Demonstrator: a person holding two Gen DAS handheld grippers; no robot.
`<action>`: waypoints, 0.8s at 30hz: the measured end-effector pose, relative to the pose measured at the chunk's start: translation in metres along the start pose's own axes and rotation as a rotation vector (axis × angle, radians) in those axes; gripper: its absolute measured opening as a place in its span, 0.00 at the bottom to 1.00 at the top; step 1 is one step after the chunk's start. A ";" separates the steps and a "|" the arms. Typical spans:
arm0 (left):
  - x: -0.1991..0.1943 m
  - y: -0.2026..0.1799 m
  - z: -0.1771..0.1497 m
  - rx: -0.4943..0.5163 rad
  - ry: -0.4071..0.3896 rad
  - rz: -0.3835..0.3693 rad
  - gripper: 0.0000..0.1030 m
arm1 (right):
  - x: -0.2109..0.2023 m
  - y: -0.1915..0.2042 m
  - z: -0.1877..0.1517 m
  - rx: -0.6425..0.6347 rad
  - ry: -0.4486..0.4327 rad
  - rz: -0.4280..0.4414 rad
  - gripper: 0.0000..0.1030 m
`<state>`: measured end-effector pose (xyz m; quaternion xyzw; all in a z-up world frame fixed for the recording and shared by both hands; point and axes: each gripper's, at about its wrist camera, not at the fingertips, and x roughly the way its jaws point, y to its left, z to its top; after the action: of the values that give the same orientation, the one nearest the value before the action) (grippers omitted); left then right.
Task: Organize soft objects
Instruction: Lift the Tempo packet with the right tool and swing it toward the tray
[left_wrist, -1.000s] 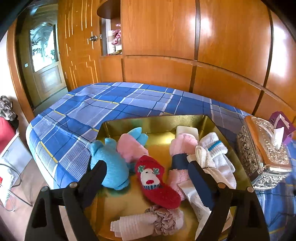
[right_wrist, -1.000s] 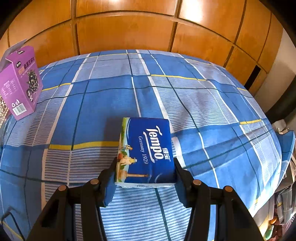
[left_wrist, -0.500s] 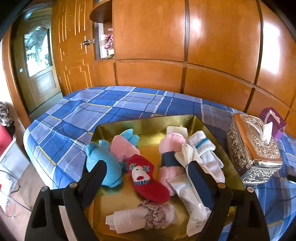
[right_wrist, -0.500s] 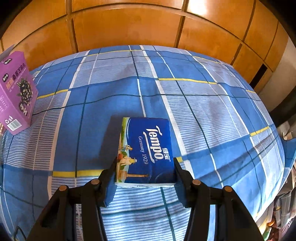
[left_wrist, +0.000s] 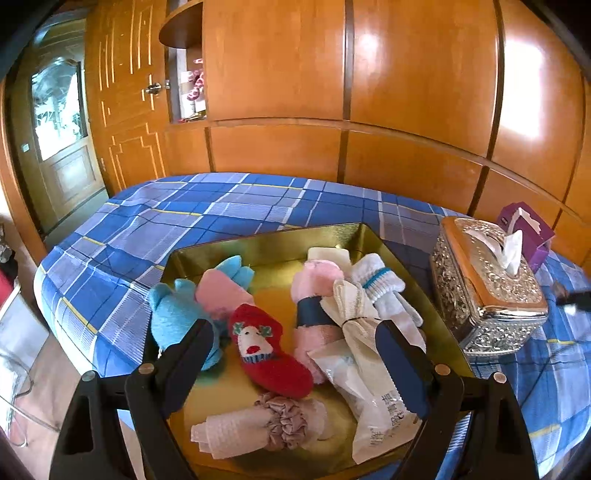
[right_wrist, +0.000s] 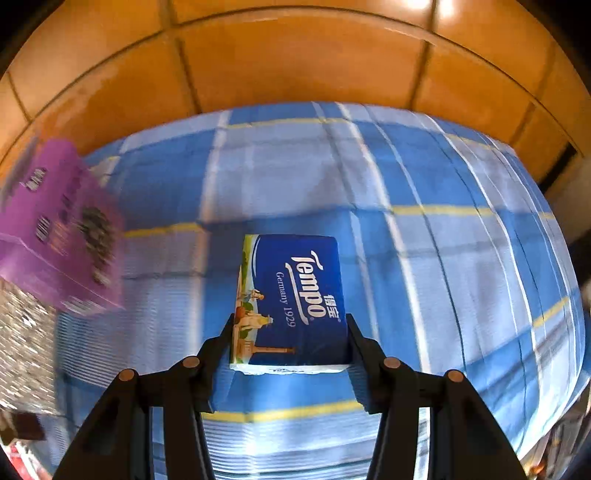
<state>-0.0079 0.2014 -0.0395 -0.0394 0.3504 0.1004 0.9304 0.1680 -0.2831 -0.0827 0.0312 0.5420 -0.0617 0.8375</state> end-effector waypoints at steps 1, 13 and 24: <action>-0.001 -0.001 0.000 0.001 0.000 -0.006 0.87 | -0.003 0.006 0.008 -0.013 -0.002 0.005 0.51; 0.005 0.003 -0.001 -0.022 0.025 -0.026 0.87 | -0.049 0.077 0.128 -0.107 -0.151 -0.067 0.51; 0.012 -0.001 -0.006 -0.015 0.051 -0.037 0.87 | -0.079 0.214 0.127 -0.515 -0.307 0.213 0.51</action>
<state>-0.0027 0.2018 -0.0520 -0.0555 0.3727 0.0847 0.9224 0.2798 -0.0810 0.0382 -0.1349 0.4009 0.1615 0.8916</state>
